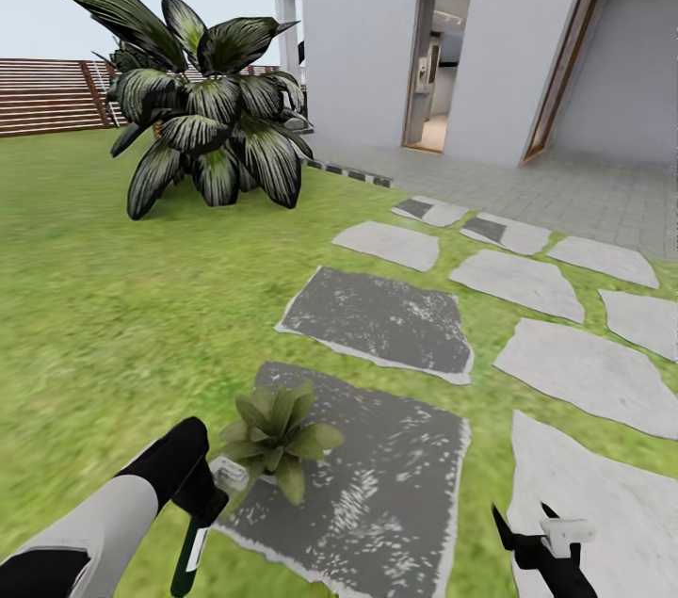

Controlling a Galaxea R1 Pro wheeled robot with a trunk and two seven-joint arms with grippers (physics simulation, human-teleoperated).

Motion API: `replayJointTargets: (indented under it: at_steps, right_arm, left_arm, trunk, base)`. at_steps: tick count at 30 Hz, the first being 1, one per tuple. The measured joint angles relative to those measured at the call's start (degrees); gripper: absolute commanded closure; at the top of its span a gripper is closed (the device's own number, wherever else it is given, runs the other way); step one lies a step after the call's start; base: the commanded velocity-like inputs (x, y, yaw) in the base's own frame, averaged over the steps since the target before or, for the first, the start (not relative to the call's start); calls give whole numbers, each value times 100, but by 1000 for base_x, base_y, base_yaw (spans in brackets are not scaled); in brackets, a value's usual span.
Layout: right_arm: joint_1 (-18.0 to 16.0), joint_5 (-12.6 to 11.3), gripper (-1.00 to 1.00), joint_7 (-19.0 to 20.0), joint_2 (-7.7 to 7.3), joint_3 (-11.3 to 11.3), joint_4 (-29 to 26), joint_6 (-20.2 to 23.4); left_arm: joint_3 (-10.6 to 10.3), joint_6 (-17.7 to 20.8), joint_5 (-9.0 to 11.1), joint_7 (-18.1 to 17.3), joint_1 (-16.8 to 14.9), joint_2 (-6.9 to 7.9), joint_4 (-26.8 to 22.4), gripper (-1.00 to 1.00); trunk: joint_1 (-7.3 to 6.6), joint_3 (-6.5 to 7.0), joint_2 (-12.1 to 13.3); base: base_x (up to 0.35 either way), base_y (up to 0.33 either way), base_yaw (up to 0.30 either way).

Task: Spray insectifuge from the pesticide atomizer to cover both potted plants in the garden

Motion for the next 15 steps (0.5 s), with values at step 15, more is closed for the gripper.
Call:
replayJointTargets:
  at_steps: [15]
  right_arm:
    - [2, 15, -100, 2, -22, -2, 5, 0]
  left_arm:
    - [-26, 381, -4, 5, -516, -48, -58, 100]
  trunk:
    - [-3, 0, 0]
  base:
    - [-28, 0, 0]
